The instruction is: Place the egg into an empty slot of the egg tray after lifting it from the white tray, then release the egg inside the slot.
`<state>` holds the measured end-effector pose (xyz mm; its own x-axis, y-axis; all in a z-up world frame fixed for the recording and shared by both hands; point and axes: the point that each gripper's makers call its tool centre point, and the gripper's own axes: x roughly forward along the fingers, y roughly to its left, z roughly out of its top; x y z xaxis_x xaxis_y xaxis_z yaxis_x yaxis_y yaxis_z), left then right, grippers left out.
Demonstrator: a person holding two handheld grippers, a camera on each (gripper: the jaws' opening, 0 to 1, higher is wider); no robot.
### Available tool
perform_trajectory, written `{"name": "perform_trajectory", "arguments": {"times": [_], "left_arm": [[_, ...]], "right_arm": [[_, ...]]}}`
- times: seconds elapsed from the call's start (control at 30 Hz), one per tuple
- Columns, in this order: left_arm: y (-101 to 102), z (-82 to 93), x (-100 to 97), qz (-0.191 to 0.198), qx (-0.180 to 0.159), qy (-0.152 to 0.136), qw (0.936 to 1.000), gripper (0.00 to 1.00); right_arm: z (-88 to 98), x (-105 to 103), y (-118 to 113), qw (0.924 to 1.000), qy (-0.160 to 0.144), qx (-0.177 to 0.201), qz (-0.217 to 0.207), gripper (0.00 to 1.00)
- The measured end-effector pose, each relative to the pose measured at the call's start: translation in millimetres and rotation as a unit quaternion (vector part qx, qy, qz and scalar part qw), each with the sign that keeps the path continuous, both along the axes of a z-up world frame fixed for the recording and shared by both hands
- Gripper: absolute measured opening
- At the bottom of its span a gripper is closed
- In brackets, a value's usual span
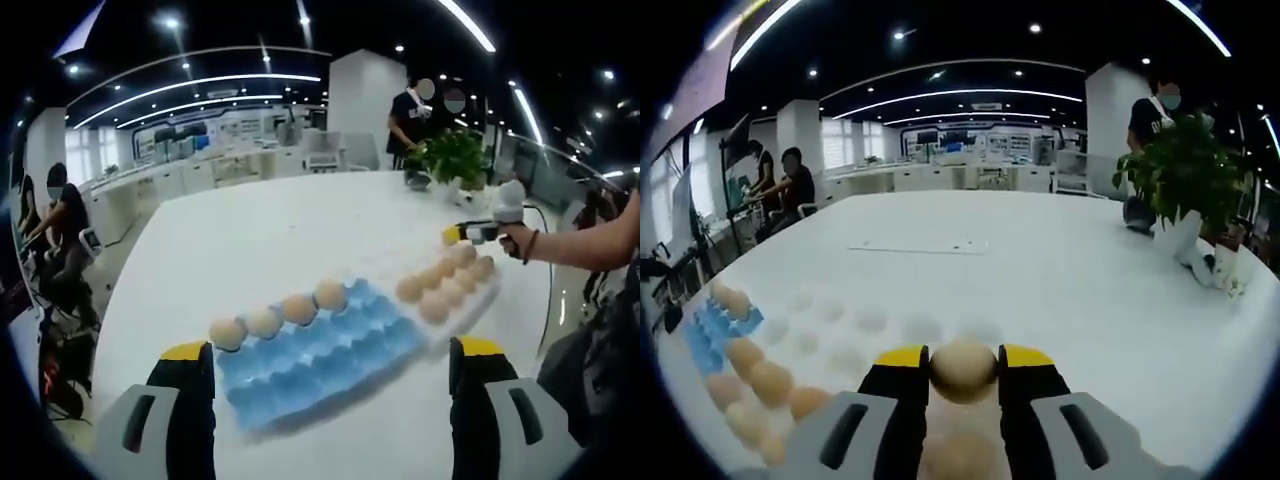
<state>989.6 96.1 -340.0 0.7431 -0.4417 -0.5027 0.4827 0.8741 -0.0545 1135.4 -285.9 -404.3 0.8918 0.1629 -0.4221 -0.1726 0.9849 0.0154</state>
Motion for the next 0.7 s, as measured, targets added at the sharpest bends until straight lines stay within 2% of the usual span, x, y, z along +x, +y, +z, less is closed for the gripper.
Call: {"name": "perform_trajectory", "arguments": {"times": [0.2, 0.47, 0.7], "left_arm": [[1, 0.8, -0.4, 0.000, 0.001, -0.001, 1.0000, 1.00], [2, 0.9, 0.0, 0.000, 0.002, -0.001, 1.0000, 1.00], [2, -0.9, 0.0, 0.001, 0.004, 0.002, 1.0000, 0.99]], "right_arm": [[5.5, 4, 9, 0.9999, -0.007, -0.005, 0.013, 0.27], [1.7, 8, 15, 0.9996, -0.006, -0.013, 0.023, 0.28], [0.7, 10, 13, 0.9998, -0.002, 0.005, 0.019, 0.29]]}}
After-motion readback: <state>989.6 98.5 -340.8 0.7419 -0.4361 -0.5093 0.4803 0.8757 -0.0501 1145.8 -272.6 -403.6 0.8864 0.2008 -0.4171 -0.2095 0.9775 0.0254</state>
